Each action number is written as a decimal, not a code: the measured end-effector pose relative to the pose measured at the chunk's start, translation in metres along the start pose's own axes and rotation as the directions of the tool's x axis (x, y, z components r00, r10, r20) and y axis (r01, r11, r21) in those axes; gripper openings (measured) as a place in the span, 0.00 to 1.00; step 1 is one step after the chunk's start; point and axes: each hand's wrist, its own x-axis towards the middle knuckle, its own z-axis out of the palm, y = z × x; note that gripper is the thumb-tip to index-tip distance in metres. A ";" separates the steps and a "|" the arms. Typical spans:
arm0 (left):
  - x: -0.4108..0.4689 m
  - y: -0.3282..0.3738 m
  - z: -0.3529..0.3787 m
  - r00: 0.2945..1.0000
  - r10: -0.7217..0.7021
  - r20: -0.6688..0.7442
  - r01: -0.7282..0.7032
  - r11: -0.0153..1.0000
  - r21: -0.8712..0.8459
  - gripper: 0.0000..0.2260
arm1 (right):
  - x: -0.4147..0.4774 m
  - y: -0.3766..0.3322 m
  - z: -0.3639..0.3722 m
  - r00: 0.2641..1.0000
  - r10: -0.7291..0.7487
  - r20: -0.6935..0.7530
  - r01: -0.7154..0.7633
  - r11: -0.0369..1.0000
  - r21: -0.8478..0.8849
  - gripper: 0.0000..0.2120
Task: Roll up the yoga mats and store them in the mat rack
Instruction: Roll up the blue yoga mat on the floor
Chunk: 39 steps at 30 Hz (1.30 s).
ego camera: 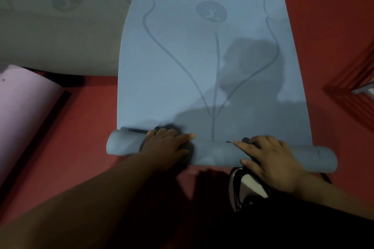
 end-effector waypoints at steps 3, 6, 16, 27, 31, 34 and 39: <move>-0.006 0.001 0.003 0.992 -0.016 -0.129 0.005 0.997 -0.080 0.25 | 0.010 0.006 -0.003 0.997 0.008 0.077 -0.006 1.000 -0.019 0.28; -0.014 0.006 0.013 0.955 -0.026 -0.296 -0.003 0.995 -0.097 0.24 | 0.023 0.011 -0.009 0.986 0.000 0.166 0.003 1.000 -0.017 0.30; -0.010 -0.001 0.004 0.986 0.031 -0.161 -0.034 0.999 -0.020 0.34 | 0.014 0.001 -0.010 0.997 0.002 0.073 0.001 0.999 -0.036 0.34; -0.007 -0.001 -0.007 0.988 0.055 -0.142 -0.039 0.993 0.113 0.36 | 0.036 0.007 -0.017 0.982 0.029 0.186 -0.025 0.999 -0.027 0.34; -0.011 -0.004 0.012 0.965 0.084 -0.248 -0.049 0.988 0.147 0.29 | 0.039 0.008 -0.019 0.975 0.026 0.219 -0.022 1.000 -0.020 0.35; -0.008 -0.001 0.005 0.973 0.053 -0.224 -0.035 0.996 0.085 0.29 | 0.032 0.002 -0.016 0.991 0.036 0.132 -0.030 0.998 -0.051 0.35; -0.001 -0.001 -0.022 0.998 -0.002 -0.058 0.005 0.999 0.052 0.39 | 0.021 -0.004 -0.004 0.999 0.003 -0.040 -0.006 0.997 -0.076 0.35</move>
